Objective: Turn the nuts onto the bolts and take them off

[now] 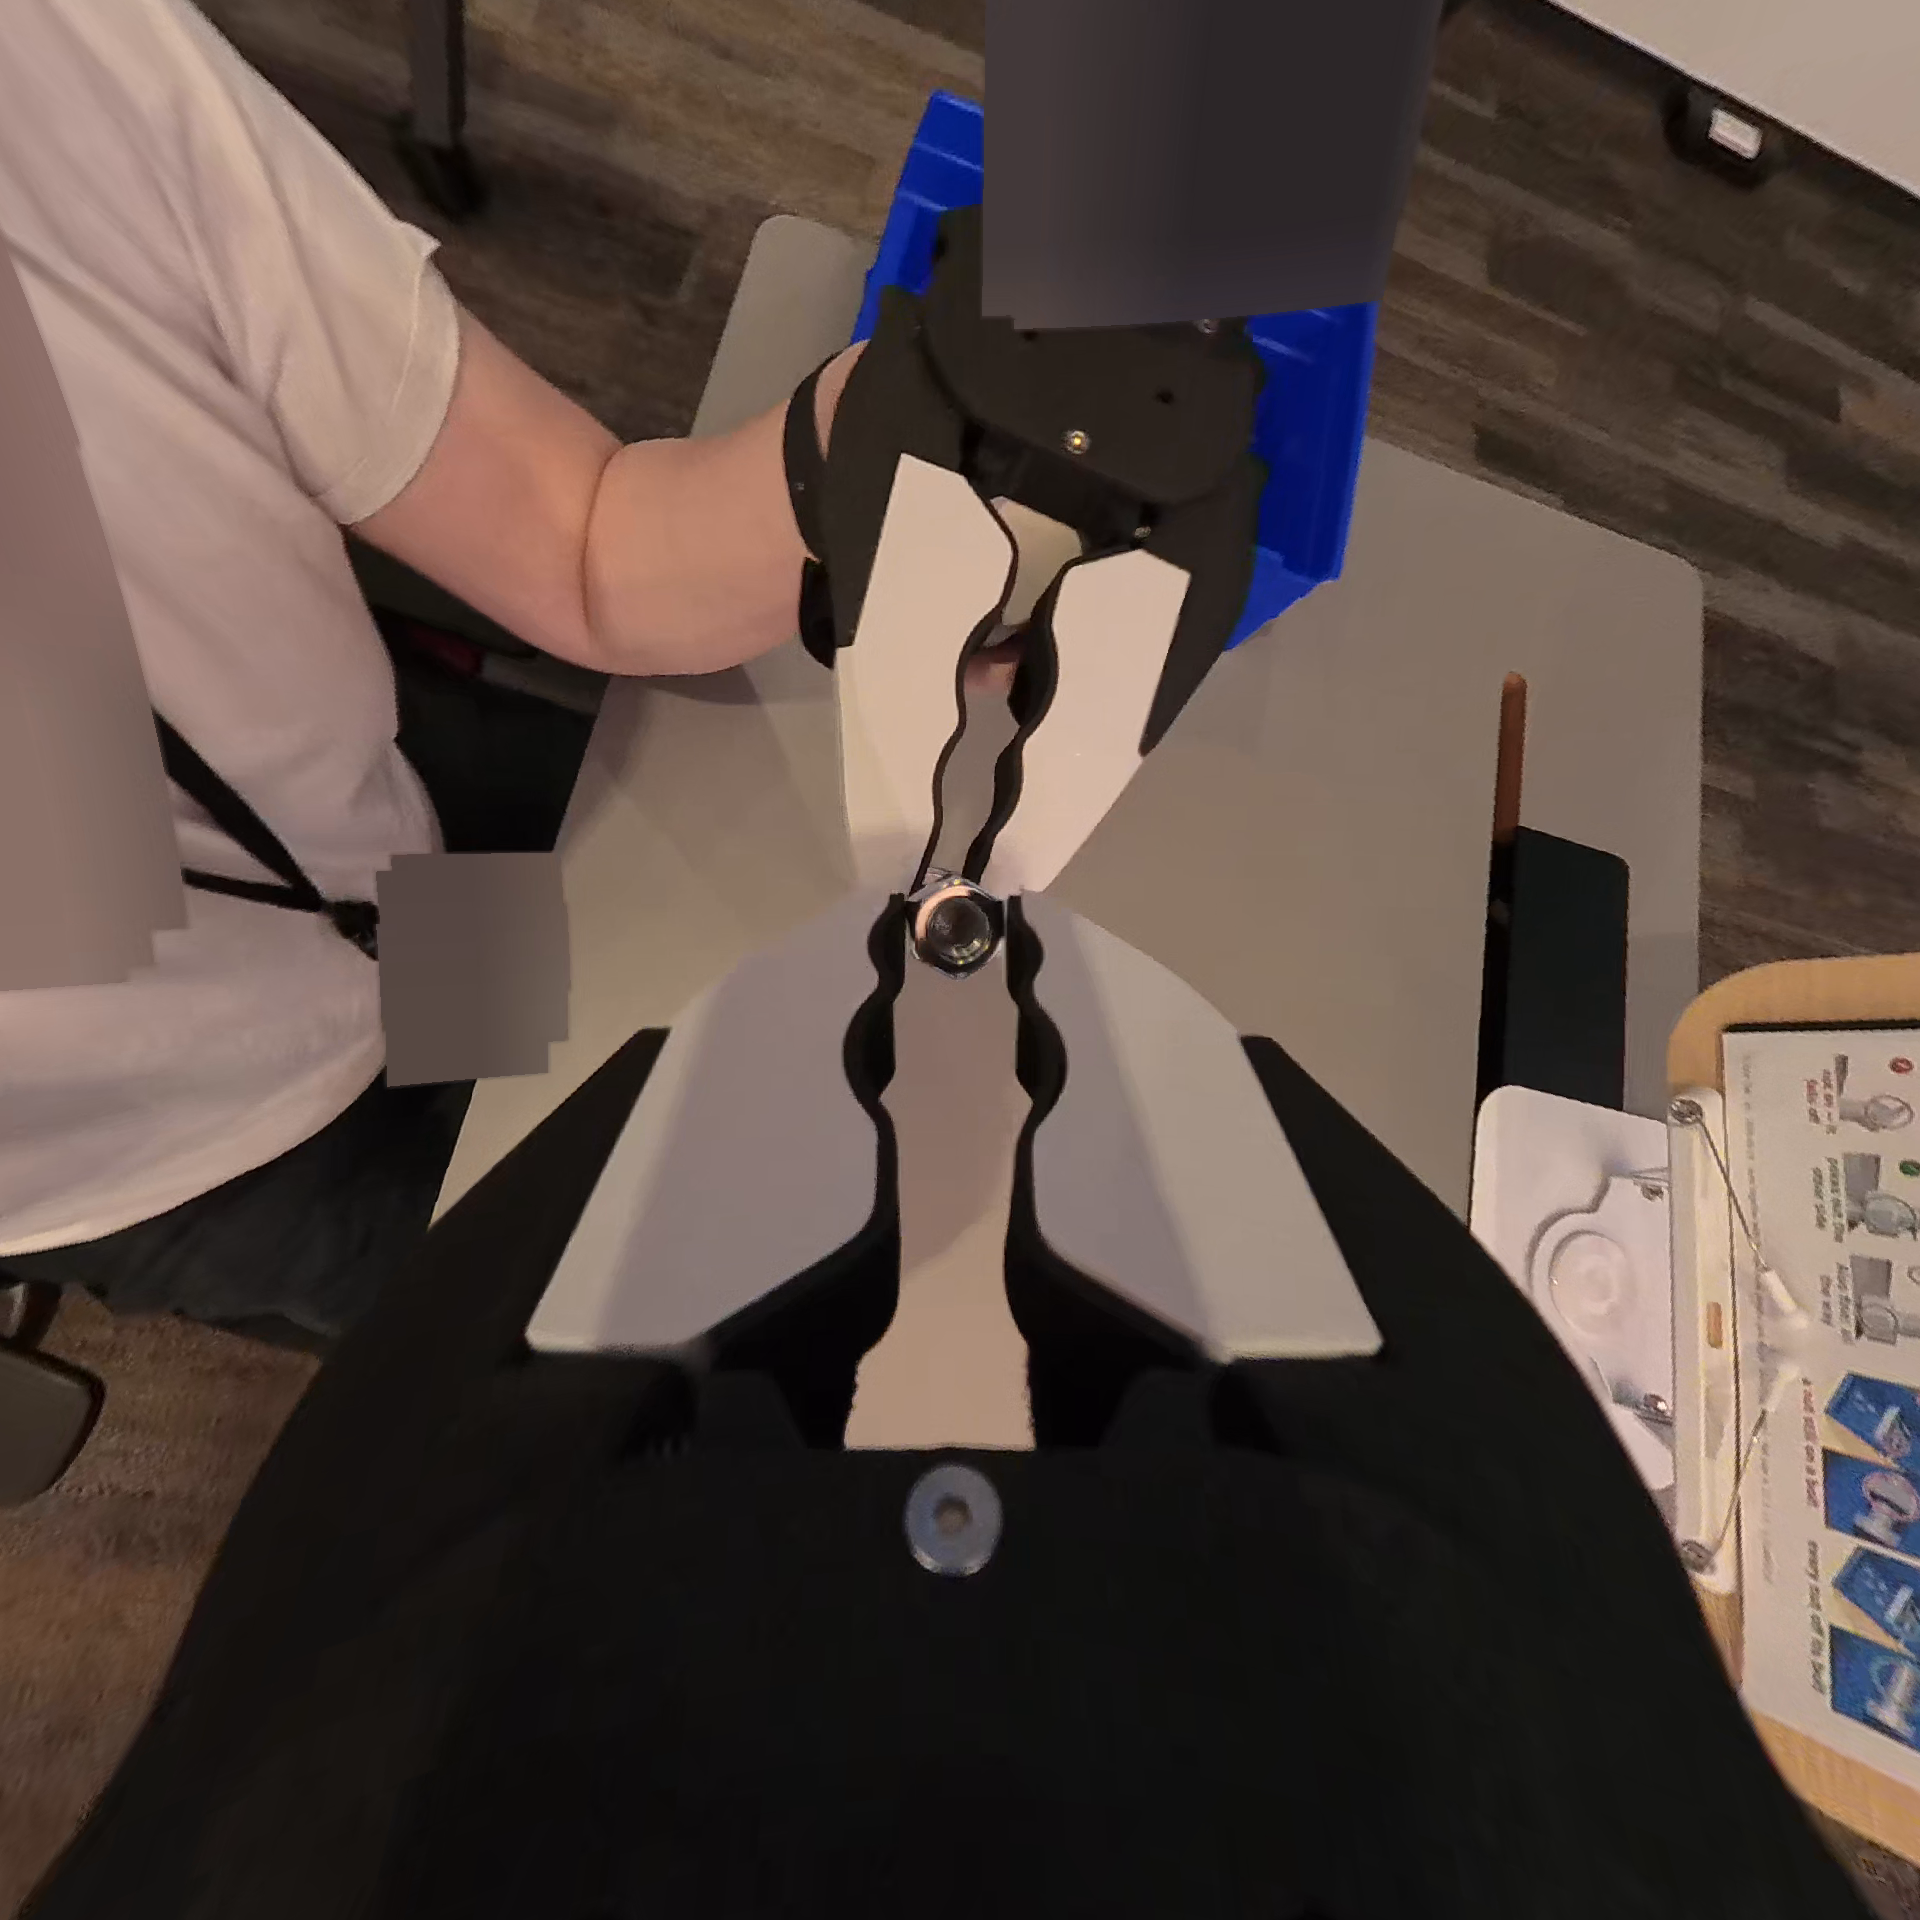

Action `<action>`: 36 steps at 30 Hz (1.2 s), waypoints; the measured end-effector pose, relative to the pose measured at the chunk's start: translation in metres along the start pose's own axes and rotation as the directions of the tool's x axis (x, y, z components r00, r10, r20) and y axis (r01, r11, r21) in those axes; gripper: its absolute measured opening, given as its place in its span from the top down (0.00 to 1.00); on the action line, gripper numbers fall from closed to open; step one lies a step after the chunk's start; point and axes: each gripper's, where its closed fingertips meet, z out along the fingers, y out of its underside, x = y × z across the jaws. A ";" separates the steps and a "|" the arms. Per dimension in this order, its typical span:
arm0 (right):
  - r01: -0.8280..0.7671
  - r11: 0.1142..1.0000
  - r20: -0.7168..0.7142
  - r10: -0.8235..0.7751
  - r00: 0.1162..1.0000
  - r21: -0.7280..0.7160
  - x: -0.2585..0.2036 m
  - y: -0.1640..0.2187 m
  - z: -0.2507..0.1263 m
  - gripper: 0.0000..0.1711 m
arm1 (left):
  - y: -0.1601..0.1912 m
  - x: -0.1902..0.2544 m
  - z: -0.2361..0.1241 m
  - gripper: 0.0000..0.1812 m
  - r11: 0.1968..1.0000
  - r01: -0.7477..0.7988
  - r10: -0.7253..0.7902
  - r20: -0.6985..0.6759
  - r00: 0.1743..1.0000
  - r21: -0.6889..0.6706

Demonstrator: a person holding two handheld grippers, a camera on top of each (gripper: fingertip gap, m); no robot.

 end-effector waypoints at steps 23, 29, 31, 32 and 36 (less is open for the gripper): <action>-0.001 0.922 -0.104 0.045 0.994 0.388 -0.005 -0.024 -0.010 0.78 | -0.019 0.009 -0.011 0.95 0.993 -0.038 0.042 -0.031 0.999 0.113; 0.000 0.924 -0.109 0.045 0.993 0.383 -0.008 -0.020 -0.013 0.80 | -0.020 0.008 -0.013 0.95 0.993 -0.037 0.040 -0.022 0.999 0.116; 0.003 0.921 -0.115 0.045 0.992 0.390 -0.008 -0.021 -0.015 0.81 | -0.019 0.007 -0.014 0.95 0.993 -0.035 0.038 -0.022 0.999 0.114; 0.000 0.920 -0.119 0.050 0.992 0.392 -0.006 -0.021 -0.015 0.81 | -0.019 0.008 -0.013 0.95 0.993 -0.033 0.036 -0.025 0.999 0.114; -0.017 0.923 -0.110 0.064 0.992 0.383 -0.003 -0.022 -0.010 0.80 | -0.018 0.008 -0.011 0.95 0.993 -0.039 0.041 -0.021 0.999 0.107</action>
